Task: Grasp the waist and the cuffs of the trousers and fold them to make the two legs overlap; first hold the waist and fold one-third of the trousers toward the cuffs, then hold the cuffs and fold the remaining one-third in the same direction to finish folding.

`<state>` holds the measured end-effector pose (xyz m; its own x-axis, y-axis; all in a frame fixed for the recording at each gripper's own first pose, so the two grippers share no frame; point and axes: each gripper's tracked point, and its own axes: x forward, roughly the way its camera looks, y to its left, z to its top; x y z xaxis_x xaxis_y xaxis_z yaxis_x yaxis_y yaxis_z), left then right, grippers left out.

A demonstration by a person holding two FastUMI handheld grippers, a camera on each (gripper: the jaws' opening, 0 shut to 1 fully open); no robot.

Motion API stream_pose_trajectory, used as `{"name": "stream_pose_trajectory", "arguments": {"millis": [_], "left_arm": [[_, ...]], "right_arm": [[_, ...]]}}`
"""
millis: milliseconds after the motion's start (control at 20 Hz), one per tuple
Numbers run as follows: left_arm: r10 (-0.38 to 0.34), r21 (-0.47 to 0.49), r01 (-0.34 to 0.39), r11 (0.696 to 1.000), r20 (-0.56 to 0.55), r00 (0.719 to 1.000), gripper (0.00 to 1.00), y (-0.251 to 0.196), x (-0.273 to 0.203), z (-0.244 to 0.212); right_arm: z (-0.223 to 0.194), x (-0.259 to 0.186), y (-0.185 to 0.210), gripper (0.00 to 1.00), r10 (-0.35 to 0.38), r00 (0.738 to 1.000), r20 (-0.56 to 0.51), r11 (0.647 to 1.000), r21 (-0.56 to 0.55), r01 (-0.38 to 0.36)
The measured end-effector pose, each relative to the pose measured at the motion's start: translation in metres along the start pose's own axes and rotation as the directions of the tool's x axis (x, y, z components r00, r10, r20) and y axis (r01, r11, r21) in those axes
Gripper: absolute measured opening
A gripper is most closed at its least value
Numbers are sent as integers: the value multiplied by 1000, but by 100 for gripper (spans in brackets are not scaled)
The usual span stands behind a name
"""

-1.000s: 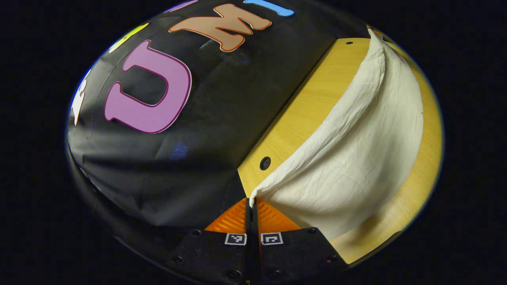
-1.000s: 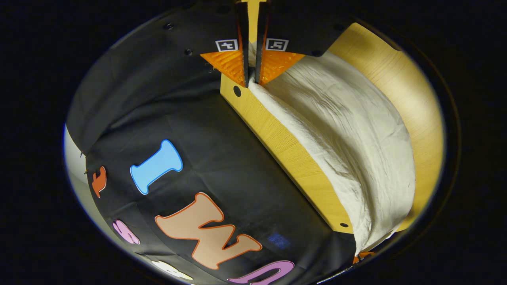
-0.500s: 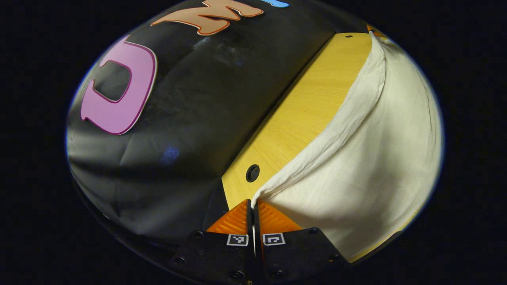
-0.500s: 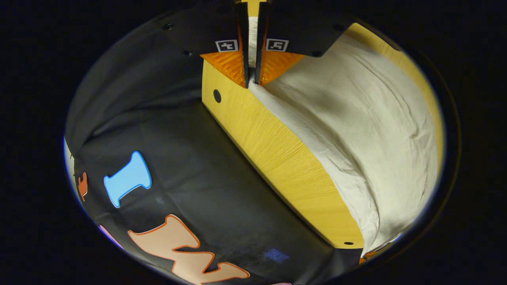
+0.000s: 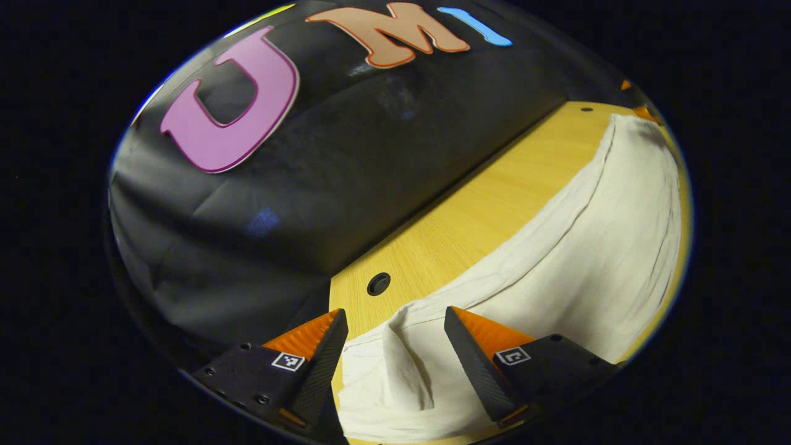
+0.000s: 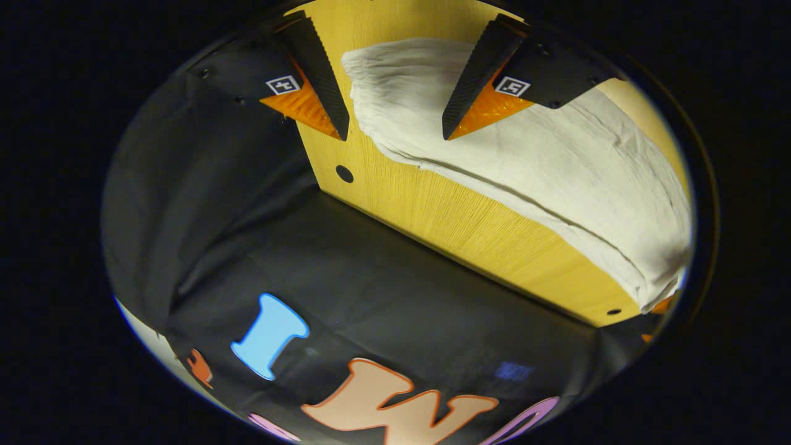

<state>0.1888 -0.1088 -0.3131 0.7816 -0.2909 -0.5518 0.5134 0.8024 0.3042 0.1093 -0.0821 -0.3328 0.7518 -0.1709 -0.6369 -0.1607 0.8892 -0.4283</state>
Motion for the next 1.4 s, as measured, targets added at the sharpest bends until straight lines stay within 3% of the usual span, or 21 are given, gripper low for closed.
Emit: {"name": "stream_pose_trajectory", "arguments": {"millis": [50, 100, 250, 500, 700, 950, 1050, 1100, 1200, 1350, 1400], "left_arm": [[4, -43, -3, 999, 19, 1000, 100, -3, -9, 7], [10, -75, -7, 997, 33, 999, 95, -6, -21, 15], [13, -152, 1, 988, 96, 995, 95, -18, -54, 47], [10, -205, 22, 979, 154, 988, 95, -50, -103, 81], [-2, -214, 35, 976, 154, 988, 96, -75, -120, 95], [-12, -192, 37, 981, 131, 991, 96, -101, -133, 99], [-10, -191, 35, 981, 126, 992, 95, -106, -137, 101], [-8, -192, 31, 981, 123, 992, 95, -109, -138, 102], [-4, -193, 27, 981, 118, 993, 95, -114, -141, 105], [3, -200, 21, 980, 116, 993, 95, -121, -145, 109], [5, -202, 18, 979, 115, 993, 96, -123, -147, 109]], "right_arm": [[-4, -5, -7, 98, -3, 1000, -3, 999, 47, 3], [-13, -10, -15, 98, -2, 1000, -13, 996, 93, 3], [-39, -14, -36, 98, 4, 999, -41, 983, 185, 4], [-83, -9, -51, 100, 40, 993, -107, 935, 354, 1], [-112, -4, -52, 98, 65, 985, -159, 872, 488, 21], [-135, 6, -46, 99, 131, 966, -224, 742, 669, 54], [-141, 11, -40, 92, 162, 958, -237, 705, 707, 56], [-143, 13, -37, 96, 176, 954, -243, 692, 720, 55], [-148, 16, -30, 87, 213, 941, -262, 672, 739, 54], [-150, 17, -34, 73, 212, 942, -261, 665, 745, 57], [-149, 19, -32, 62, 235, 940, -249, 657, 753, 35]]}}
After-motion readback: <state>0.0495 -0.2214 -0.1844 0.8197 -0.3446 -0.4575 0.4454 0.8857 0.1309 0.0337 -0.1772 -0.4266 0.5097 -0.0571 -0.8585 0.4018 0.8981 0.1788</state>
